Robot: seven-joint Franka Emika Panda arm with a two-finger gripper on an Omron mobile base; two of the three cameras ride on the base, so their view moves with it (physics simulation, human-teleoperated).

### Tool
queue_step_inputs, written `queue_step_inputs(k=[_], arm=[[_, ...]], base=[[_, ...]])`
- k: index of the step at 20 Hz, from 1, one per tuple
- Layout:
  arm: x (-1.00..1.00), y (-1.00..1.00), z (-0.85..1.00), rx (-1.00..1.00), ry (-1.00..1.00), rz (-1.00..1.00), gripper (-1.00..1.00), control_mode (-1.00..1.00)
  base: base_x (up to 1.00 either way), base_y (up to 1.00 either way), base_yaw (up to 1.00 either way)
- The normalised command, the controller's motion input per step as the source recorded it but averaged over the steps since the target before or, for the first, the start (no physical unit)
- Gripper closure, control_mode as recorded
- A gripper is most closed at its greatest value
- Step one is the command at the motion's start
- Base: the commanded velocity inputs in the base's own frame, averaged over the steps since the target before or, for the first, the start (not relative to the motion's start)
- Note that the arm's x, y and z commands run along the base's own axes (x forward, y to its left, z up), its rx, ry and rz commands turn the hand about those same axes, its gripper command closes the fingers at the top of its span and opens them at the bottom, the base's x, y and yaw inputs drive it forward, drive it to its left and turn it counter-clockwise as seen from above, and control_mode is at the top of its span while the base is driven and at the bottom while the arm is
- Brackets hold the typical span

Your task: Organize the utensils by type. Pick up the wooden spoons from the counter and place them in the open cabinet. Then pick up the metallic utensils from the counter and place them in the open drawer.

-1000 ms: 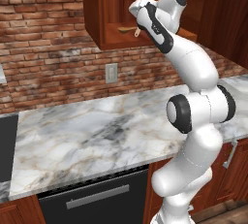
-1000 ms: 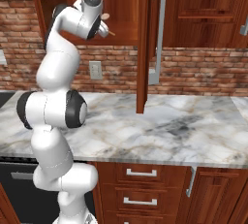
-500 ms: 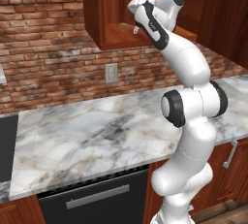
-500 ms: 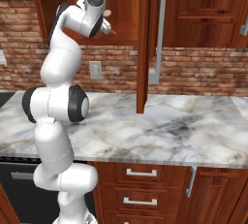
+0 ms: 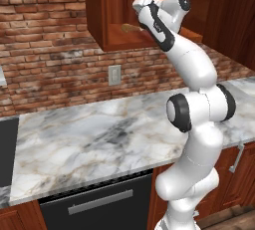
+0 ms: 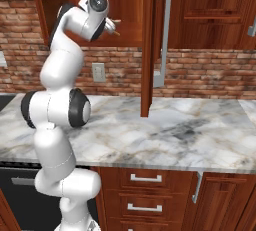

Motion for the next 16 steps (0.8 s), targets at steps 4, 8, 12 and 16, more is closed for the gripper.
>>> queue_step_inputs(k=[4,8,12,16], arm=[[-0.05,0.0,0.0,0.02,-0.18,0.0,-1.0,-1.0],[-0.39,-0.05,0.05,0.01,-0.15,0.0,-1.0,-1.0],[-0.1,0.0,0.0,-0.16,0.1,0.0,-1.0,-1.0],[0.0,0.0,0.02,-0.44,0.45,0.04,-1.0,-1.0]], base=[[0.0,0.0,0.0],[0.0,0.0,0.0],[0.0,0.0,0.0],[0.0,0.0,0.0]])
